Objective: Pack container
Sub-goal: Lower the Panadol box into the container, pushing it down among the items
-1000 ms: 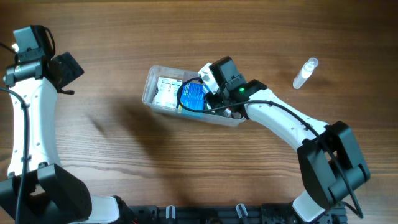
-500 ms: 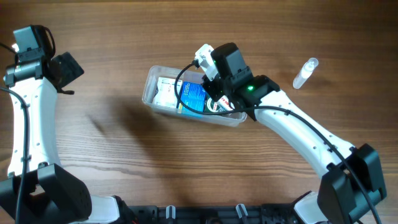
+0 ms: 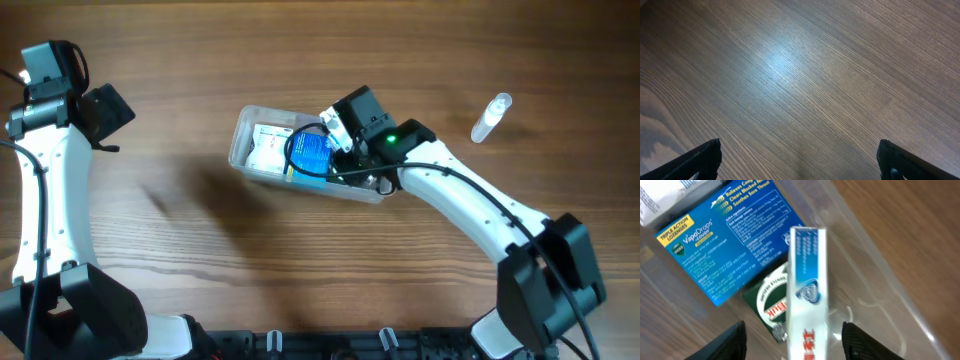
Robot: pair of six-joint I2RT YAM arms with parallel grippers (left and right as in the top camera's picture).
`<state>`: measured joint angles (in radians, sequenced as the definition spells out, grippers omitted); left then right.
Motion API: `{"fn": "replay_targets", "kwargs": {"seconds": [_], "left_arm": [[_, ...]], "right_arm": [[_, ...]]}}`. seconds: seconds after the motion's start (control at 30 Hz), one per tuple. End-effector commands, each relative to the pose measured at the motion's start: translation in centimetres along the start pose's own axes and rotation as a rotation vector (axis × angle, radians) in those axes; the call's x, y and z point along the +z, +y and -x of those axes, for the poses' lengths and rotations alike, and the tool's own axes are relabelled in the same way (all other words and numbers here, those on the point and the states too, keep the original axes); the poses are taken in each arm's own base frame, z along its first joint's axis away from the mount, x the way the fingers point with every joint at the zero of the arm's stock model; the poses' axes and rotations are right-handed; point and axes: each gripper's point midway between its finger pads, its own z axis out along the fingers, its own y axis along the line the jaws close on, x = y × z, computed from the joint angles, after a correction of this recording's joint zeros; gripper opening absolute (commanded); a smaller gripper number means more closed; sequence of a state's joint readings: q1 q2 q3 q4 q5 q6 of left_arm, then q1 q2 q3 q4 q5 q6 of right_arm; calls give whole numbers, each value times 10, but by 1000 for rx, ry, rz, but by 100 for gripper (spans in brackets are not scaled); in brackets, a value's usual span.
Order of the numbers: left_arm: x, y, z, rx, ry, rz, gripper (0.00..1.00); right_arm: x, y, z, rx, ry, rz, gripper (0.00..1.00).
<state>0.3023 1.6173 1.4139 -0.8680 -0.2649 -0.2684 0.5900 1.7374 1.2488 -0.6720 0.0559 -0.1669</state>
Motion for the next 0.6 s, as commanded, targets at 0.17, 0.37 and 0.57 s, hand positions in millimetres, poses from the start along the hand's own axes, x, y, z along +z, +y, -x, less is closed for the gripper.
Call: {"fn": "replay_targets", "kwargs": {"seconds": [0.17, 0.37, 0.57], "left_arm": [[-7, 3, 6, -7, -28, 5, 100], [-7, 3, 6, -7, -28, 5, 100], [-7, 3, 6, -7, -28, 5, 100]], "right_arm": [[18, 4, -1, 37, 20, 21, 55], [19, 4, -4, 36, 29, 20, 54], [20, -2, -5, 36, 35, -11, 55]]}}
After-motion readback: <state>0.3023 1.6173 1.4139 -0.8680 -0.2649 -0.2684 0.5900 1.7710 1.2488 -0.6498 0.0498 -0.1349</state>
